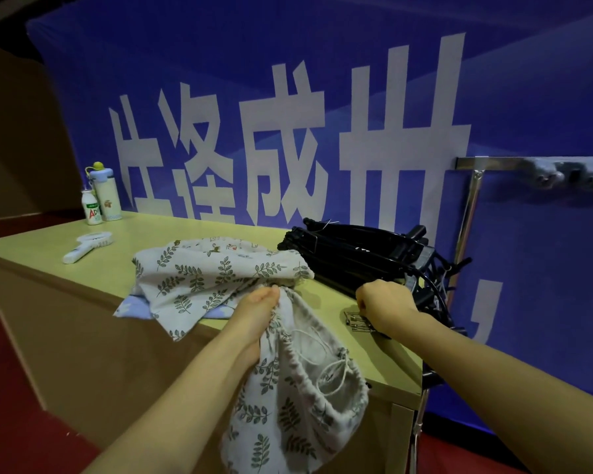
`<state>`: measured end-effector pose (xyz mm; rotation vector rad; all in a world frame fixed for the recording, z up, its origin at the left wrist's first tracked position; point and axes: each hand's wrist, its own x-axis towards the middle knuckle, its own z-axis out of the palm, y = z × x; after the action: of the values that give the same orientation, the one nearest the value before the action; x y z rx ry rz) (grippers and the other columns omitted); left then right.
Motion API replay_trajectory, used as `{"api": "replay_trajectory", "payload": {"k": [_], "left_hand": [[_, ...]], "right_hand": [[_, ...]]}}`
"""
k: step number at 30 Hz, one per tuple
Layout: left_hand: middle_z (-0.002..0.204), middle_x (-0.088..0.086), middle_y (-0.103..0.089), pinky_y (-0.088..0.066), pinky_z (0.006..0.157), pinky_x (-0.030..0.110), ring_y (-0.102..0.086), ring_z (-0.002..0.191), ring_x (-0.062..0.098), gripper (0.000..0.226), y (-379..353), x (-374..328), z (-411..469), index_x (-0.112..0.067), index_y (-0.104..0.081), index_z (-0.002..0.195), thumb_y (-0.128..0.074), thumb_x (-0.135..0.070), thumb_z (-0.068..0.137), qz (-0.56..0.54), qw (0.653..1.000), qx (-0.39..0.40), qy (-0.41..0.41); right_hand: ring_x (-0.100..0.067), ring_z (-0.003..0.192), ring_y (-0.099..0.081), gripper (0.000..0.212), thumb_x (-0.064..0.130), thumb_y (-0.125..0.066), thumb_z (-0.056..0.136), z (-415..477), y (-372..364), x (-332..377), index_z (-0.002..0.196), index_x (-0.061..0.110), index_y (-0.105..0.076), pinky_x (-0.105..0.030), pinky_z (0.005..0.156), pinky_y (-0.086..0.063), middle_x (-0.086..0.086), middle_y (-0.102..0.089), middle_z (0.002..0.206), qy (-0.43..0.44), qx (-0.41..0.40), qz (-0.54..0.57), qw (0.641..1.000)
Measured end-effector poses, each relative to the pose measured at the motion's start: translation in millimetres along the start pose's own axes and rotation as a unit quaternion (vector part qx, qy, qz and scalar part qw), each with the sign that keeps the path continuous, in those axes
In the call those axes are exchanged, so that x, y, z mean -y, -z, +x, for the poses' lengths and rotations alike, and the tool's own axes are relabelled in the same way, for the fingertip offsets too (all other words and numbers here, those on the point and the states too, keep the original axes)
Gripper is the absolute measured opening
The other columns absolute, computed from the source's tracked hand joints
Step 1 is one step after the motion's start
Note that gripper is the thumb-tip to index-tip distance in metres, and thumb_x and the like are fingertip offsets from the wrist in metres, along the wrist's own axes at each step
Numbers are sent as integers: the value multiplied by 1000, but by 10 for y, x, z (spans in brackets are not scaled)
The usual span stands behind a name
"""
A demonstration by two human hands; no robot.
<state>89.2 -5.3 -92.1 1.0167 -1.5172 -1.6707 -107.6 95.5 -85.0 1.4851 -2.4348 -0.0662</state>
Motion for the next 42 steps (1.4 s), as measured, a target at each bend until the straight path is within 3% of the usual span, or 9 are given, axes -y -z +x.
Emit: {"api": "replay_trajectory", "payload": {"k": [5, 8, 13, 19, 24, 31, 34, 38, 42], "left_hand": [[139, 14, -53, -35, 112, 50, -49, 129, 32, 54, -39, -65, -58, -9, -55, 128, -54, -40, 84, 1, 1000, 2, 3], [127, 9, -59, -34, 113, 44, -51, 123, 25, 22, -69, -144, -172, -14, -64, 94, -50, -32, 94, 12, 1000, 11, 5], [120, 8, -61, -36, 112, 45, -53, 121, 27, 17, -53, -191, -217, -22, -59, 88, -48, -30, 97, 12, 1000, 6, -8], [116, 8, -60, -34, 111, 35, -51, 119, 23, 16, 19, -268, -236, -16, -59, 89, -48, -23, 98, -1, 999, -15, -41], [92, -1, -59, -35, 96, 29, -50, 105, 18, 21, 111, -355, -304, -19, -56, 81, -46, -21, 98, 7, 996, -49, -77], [117, 14, -64, -40, 108, 44, -56, 117, 29, 17, 96, -437, -387, -15, -61, 86, -49, -22, 97, -1, 995, -57, -80], [117, 16, -64, -39, 109, 46, -56, 118, 30, 20, 89, -459, -370, -14, -62, 85, -50, -25, 97, -4, 995, -59, -77], [120, 7, -57, -32, 97, 26, -49, 119, 21, 31, 77, -489, -367, -5, -58, 122, -46, -21, 99, -5, 993, -74, -90], [94, -2, -56, -30, 89, 25, -45, 105, 15, 19, 43, -503, -361, -11, -63, 98, -46, -21, 99, -3, 994, -74, -82]], "right_hand": [[-20, 53, -36, 16, -4, -46, 90, 26, 13, 31, 95, 8, -55, -34, 53, -35, -2, -33, 63, 34, 25, -37, 998], [-20, 54, -35, 13, 1, -43, 93, 21, 5, 31, 96, 8, -53, -35, 57, -37, -1, -31, 64, 53, 32, -30, 998], [-22, 58, -45, 11, 12, -41, 94, -9, 150, 45, 88, 8, -50, -31, 50, -35, -2, -46, 67, 6, -33, 151, 988], [-7, 53, -53, 19, 7, -56, 90, -398, 684, 463, 75, 16, -60, -21, 53, -46, -1, -66, 72, 105, 27, 532, 840], [-23, 59, -51, 21, 14, -55, 90, -506, 631, 862, 74, 2, -61, -27, 55, -39, -14, -61, 69, 189, -4, 341, 921], [-33, 71, -61, 19, 0, -62, 75, -453, 544, 1115, 69, 11, -47, -43, 89, -48, -15, -61, 73, 236, -40, 246, 939], [-33, 85, -64, 14, 12, -51, 91, -431, 664, 994, 85, 10, -64, -37, 74, -49, -16, -70, 92, 187, -63, 294, 935], [-25, 88, -64, 18, 21, -51, 94, -241, 703, 701, 95, 11, -67, -34, 75, -49, -6, -71, 96, 20, -184, 408, 894], [-28, 101, -59, 28, 29, -55, 93, 10, 557, 325, 115, 12, -58, -38, 83, -49, -8, -60, 114, -49, -130, 288, 948]]}}
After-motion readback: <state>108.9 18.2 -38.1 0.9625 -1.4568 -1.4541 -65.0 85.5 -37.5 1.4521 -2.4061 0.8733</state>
